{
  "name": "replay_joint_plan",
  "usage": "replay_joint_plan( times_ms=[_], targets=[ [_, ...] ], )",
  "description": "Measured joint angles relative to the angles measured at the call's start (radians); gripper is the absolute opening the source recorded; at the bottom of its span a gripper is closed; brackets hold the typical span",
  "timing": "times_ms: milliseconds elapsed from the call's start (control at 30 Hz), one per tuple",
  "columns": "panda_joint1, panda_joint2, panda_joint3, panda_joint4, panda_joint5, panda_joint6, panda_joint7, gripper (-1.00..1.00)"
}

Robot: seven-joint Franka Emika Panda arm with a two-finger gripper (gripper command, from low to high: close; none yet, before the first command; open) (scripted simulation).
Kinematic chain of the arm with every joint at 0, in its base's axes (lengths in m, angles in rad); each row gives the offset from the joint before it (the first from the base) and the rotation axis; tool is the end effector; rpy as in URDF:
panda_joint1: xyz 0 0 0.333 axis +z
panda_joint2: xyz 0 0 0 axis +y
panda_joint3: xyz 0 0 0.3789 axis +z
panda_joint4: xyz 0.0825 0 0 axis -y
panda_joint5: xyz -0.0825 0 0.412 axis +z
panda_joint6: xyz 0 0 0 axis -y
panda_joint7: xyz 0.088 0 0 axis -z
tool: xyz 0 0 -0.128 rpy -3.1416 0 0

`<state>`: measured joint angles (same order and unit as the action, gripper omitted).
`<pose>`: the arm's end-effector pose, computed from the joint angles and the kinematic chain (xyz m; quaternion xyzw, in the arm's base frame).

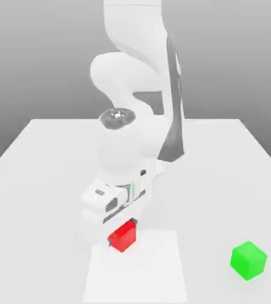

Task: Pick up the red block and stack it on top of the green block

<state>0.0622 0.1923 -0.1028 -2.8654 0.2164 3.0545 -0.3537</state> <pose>0.3551 -0.0336 0.1578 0.9988 0.0497 -0.0001 0.0005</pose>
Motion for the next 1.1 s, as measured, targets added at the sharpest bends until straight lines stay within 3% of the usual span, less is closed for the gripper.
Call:
replay_joint_plan(
  times_ms=[133, 300, 500, 700, 967, 1100],
  targets=[
    [-0.007, -0.003, 0.005, -0.001, -0.007, -0.002, 0.005, -1.0],
    [0.018, -0.156, -0.072, -0.023, -0.183, -0.129, 0.13, -1.0],
    [0.035, -0.256, -0.016, 0.011, -0.283, -0.264, 0.298, -1.0],
    [0.192, -0.194, 0.051, 0.152, -0.3, -0.343, 0.558, -1.0],
    [0.387, -0.104, 0.159, 0.342, -0.244, -0.444, 0.855, -1.0],
    [0.413, 0.006, 0.164, 0.378, -0.245, -0.369, 0.911, -1.0]
  ],
)
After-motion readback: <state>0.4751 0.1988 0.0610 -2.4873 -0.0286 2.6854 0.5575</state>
